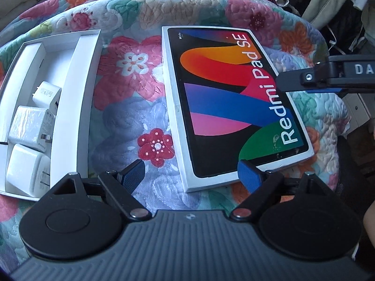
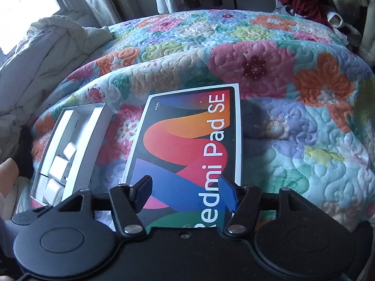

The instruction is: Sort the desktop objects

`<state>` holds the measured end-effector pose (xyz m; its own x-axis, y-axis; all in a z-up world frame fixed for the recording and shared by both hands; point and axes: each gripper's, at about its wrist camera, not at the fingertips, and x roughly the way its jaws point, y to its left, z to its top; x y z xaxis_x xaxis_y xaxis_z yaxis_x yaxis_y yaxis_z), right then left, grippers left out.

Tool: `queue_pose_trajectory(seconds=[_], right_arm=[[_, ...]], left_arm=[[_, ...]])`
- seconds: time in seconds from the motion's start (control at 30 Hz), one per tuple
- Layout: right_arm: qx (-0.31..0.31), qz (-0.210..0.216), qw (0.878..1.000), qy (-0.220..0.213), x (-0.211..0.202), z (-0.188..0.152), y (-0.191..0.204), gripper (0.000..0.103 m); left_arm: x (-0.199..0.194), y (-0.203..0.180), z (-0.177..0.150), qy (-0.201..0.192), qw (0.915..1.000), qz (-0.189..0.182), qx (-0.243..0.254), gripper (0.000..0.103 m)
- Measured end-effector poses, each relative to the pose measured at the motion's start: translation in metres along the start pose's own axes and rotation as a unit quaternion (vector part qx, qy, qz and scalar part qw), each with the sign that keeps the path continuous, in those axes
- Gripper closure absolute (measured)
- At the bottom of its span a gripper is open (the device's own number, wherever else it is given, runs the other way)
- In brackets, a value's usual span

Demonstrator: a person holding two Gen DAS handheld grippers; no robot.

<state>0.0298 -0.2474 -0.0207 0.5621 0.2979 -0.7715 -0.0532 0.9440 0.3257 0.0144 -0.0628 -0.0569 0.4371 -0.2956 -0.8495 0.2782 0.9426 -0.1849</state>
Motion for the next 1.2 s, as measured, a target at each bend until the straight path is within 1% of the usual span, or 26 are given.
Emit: queue_pose_trajectory(seconds=[0.03,0.1,0.2,0.3,0.37,0.47,0.53,0.57,0.6,0.63,0.73,0.8,0.9,0.93,1.03,1.1,1.13,1.2], right_arm=[[-0.006,0.003,1.0,-0.008,-0.003,-0.002,-0.002,0.016],[-0.012,0.007,1.0,-0.021,-0.008,-0.005,-0.008,0.011],[0.015,0.007,1.0,-0.025,-0.009,-0.005,-0.022,0.011],[0.04,0.009,0.999,-0.015,-0.002,-0.004,-0.033,0.011],[0.048,0.011,0.999,-0.002,0.005,-0.005,-0.038,0.011],[0.057,0.002,0.998,0.016,0.014,-0.008,-0.041,0.011],[0.076,0.016,0.996,0.032,0.016,-0.01,-0.042,0.011],[0.085,0.025,0.995,0.04,0.018,-0.012,-0.042,0.011],[0.091,0.033,0.994,0.048,0.019,-0.013,-0.042,0.011],[0.094,0.036,0.994,0.052,0.021,-0.013,-0.042,0.011],[0.08,0.018,0.995,0.054,0.026,-0.014,-0.038,0.011],[0.073,0.012,0.996,0.055,0.031,-0.013,-0.036,0.011],[0.074,0.02,0.995,0.06,0.036,-0.012,-0.035,0.011],[0.076,0.023,0.995,0.063,0.038,-0.013,-0.035,0.011],[0.066,0.021,0.995,0.076,0.043,-0.014,-0.031,0.01],[0.052,0.019,0.995,0.086,0.044,-0.014,-0.026,0.01],[0.046,0.022,0.994,0.092,0.043,-0.014,-0.024,0.01],[0.05,0.046,0.991,0.112,0.042,-0.015,-0.022,0.011]], left_arm=[[0.003,0.0,0.001,0.002,1.0,0.008,0.003,0.017],[0.008,0.001,0.002,0.003,0.9999,0.014,0.002,0.017],[0.013,0.002,0.003,0.003,0.9999,0.01,-0.008,0.015],[0.015,0.0,0.004,0.007,0.9998,0.007,-0.018,0.015],[0.017,-0.003,0.005,0.011,0.9998,-0.006,-0.018,0.014],[0.024,0.0,0.006,0.017,0.9983,-0.034,-0.045,0.014],[0.028,0.003,0.005,0.027,0.9956,-0.052,-0.073,0.014],[0.029,0.004,0.004,0.031,0.9943,-0.062,-0.081,0.014],[0.03,0.004,0.003,0.03,0.9943,-0.064,-0.08,0.014],[0.03,0.003,0.003,0.028,0.9944,-0.065,-0.078,0.014],[0.031,0.0,0.004,0.019,0.9949,-0.064,-0.076,0.014],[0.032,0.001,0.007,0.016,0.9933,-0.076,-0.085,0.014],[0.032,0.004,0.006,0.014,0.9905,-0.086,-0.106,0.012],[0.032,0.003,0.005,0.016,0.9907,-0.087,-0.103,0.012],[0.033,-0.001,0.004,0.021,0.9926,-0.082,-0.087,0.012],[0.03,-0.001,0.003,0.021,0.9929,-0.078,-0.088,0.012],[0.028,-0.002,0.003,0.021,0.994,-0.067,-0.084,0.012],[0.018,-0.005,0.0,0.017,0.9974,-0.036,-0.06,0.01]])
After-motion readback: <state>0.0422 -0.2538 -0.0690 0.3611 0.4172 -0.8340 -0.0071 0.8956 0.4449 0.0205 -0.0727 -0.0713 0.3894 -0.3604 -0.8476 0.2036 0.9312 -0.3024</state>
